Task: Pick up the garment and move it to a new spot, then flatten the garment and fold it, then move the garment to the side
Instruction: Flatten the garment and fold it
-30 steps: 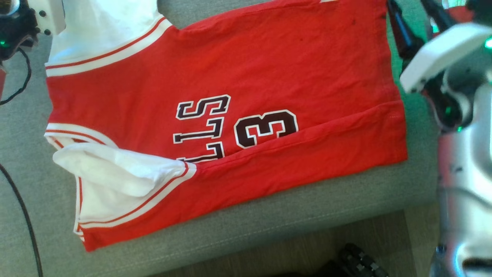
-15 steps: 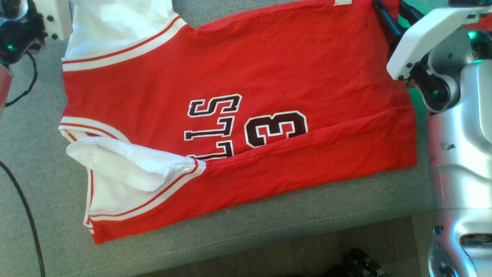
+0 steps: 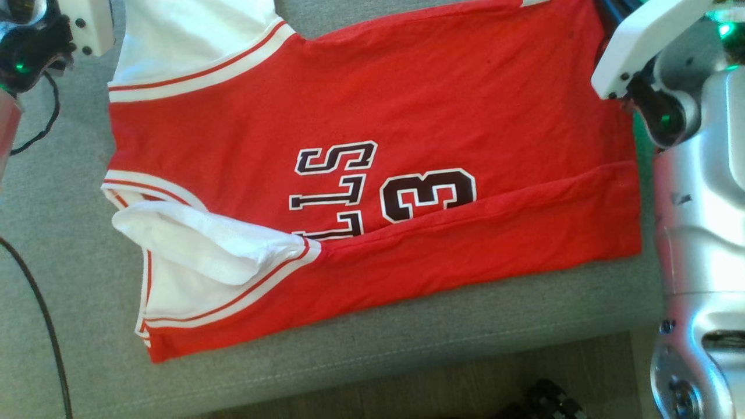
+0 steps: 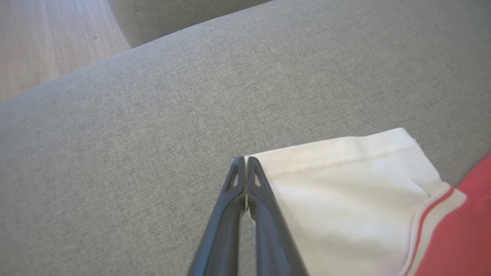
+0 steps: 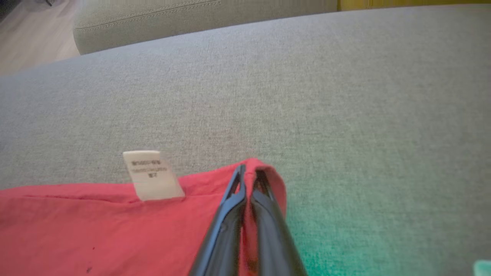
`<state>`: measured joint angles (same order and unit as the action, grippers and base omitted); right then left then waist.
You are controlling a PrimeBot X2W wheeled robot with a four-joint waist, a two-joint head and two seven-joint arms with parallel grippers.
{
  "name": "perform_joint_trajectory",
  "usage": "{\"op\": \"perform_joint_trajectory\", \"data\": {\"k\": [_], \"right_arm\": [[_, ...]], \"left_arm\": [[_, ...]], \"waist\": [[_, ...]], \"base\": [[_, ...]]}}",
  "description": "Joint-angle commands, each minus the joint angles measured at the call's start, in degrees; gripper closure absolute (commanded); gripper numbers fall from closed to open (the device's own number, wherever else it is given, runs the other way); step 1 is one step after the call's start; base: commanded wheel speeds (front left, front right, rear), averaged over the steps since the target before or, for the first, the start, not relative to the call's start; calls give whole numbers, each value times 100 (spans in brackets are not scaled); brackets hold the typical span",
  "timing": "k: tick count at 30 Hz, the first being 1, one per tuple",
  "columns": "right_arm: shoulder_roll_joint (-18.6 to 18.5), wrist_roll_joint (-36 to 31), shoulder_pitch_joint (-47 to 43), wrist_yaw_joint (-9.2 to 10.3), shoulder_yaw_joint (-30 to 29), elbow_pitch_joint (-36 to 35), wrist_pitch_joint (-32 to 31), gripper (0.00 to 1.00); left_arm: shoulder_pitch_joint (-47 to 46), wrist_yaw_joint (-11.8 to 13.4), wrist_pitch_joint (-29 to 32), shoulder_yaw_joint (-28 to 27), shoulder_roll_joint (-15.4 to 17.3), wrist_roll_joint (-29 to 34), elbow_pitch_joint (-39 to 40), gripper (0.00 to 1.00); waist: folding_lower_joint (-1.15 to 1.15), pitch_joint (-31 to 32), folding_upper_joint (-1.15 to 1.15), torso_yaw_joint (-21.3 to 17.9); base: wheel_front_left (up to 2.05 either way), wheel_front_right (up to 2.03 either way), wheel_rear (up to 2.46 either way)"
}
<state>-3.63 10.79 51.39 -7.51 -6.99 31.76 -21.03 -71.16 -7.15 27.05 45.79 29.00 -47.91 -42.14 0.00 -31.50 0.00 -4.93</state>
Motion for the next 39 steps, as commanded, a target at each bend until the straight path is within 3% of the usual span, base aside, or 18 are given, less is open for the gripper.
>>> {"op": "perform_joint_trajectory", "data": {"k": [1, 23, 34, 39], "right_arm": [[75, -41, 237, 2, 30, -167, 60, 100], [35, 11, 937, 2, -595, -50, 699, 100], [-377, 535, -92, 2, -531, -780, 300, 100], [-452, 686, -740, 2, -654, -1276, 166, 100]], "left_arm": [[-360, -34, -63, -146, 267, -50, 97, 100], [-971, -34, -2715, -83, 139, 42, 56, 100], [44, -31, -3460, 177, 812, -466, 1427, 100], [788, 193, -3591, 131, 1108, -693, 2234, 100]], "waist": [[0, -7, 0, 16], [0, -103, 0, 278], [0, 238, 0, 629], [0, 433, 0, 736]], "base": [[0, 0, 0], [0, 0, 0], [0, 0, 0], [0, 0, 0]]}}
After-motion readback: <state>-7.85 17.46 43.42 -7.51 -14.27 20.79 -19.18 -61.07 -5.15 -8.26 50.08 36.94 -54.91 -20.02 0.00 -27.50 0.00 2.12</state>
